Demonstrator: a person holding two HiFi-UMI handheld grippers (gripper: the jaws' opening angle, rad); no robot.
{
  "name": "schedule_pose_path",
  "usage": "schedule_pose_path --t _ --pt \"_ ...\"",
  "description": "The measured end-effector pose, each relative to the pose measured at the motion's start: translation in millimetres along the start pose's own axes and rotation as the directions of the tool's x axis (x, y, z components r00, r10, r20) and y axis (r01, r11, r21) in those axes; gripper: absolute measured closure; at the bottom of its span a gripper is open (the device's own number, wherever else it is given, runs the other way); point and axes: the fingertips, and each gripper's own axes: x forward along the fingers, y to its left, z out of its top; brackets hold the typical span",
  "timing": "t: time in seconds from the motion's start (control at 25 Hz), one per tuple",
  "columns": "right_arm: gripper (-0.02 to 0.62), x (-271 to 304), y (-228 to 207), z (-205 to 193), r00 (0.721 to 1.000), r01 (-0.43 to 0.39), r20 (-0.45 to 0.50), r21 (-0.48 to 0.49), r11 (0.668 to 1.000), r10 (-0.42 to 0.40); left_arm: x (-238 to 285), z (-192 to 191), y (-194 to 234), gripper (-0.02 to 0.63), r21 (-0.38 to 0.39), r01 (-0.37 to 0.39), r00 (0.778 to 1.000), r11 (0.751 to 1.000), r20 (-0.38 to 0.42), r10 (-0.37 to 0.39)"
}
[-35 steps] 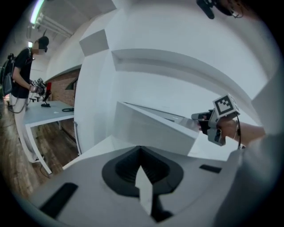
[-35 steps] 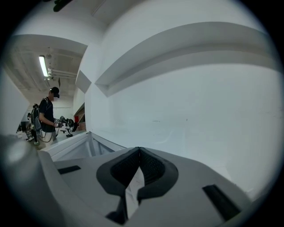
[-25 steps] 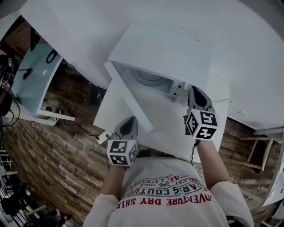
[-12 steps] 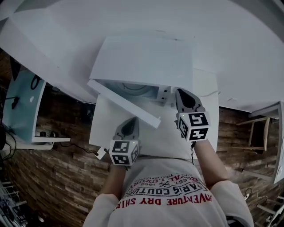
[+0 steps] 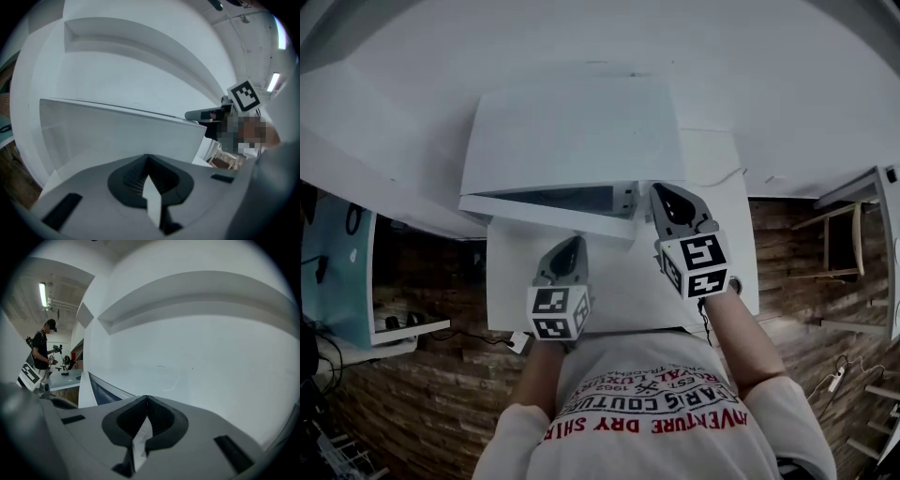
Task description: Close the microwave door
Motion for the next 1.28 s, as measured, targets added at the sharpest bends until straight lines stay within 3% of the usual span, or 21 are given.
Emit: schedule_pose_path --t 0.24,1.0,1.28 --pt "0.583 0.0 -0.6 1.1 1.000 0.012 -0.003 0.001 1.000 -0.012 18.6 10.5 2.3 0.612 0.019 0.012 1.000 1.000 0.005 -0.012" --pt "0.584 -2.0 -1.4 0.6 0.999 0.048 0.006 0.018 0.999 -0.048 39.9 23.9 8.1 0.612 -0.029 -0.002 0.998 1.000 0.064 0.004" --pt "0.584 -2.8 -2.0 1.0 0.998 0.063 0.016 0.025 0.998 -0.064 45.1 26.8 8.5 0.611 0.071 -0.013 0.998 0.997 0.055 0.010"
